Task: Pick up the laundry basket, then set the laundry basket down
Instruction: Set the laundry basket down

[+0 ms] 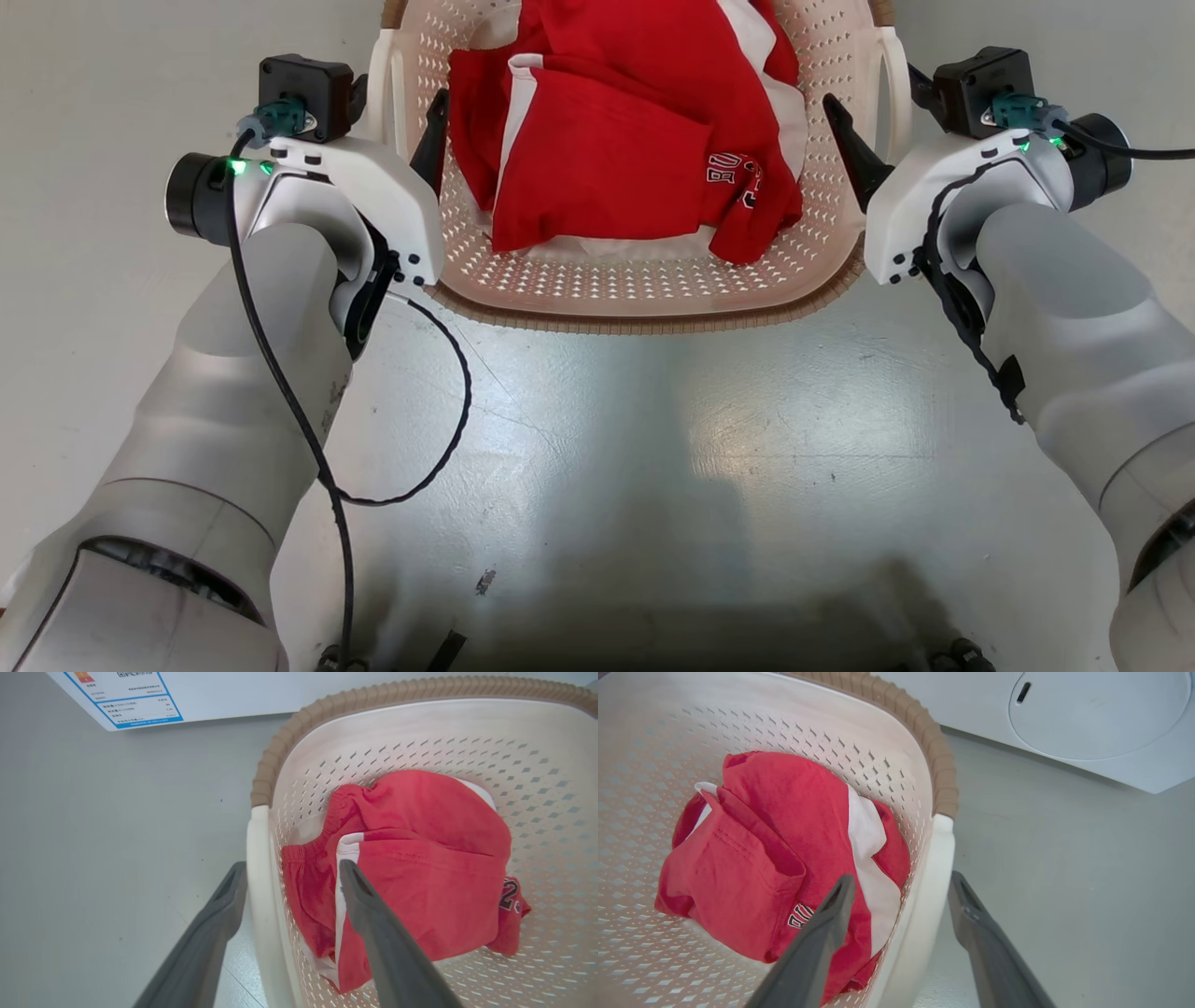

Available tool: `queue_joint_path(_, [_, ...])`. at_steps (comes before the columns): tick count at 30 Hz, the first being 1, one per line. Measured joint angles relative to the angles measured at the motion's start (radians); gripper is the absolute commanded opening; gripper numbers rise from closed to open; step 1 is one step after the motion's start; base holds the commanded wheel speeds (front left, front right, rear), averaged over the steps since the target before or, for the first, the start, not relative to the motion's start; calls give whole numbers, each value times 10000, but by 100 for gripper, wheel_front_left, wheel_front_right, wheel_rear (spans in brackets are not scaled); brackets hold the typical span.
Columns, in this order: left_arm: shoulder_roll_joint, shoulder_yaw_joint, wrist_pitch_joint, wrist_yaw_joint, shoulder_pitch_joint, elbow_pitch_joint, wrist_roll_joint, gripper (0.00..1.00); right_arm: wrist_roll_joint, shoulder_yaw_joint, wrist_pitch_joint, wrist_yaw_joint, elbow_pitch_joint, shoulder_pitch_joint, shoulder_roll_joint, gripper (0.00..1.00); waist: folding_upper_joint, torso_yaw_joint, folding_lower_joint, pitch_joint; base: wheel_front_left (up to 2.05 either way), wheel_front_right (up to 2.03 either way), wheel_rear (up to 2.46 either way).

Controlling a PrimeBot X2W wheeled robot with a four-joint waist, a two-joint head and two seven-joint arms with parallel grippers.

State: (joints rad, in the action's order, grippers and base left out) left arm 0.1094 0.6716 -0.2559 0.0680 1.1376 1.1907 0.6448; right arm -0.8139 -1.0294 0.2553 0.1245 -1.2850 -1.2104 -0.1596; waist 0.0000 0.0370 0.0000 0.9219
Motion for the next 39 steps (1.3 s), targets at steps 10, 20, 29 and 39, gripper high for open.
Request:
queue_joint_path(10, [-4, -257, 0, 42, 0, 67, -311, 100, 679, 825, 0, 0, -31, 38, 84, 100, 0, -54, 0, -80, 0, 0, 0])
queue_joint_path(20, [-6, -499, 0, 115, -21, 244, -405, 100, 1246, 1638, 0, 0, 33, 393, 165, 100, 0, -133, 0, -361, 0, 0, 0])
queue_joint_path(29, [46, -740, 0, 113, -589, 341, -474, 100, 2017, 2679, 0, 0, 752, 1038, 123, 100, 0, -234, 0, -1065, 0, 0, 0])
queue_joint_path(39, [284, -1377, 0, 23, -1579, 10, -472, 100, 3279, 4753, 0, 0, 2013, 2305, 0, 100, 0, -392, 0, -2400, 0, 0, 0])
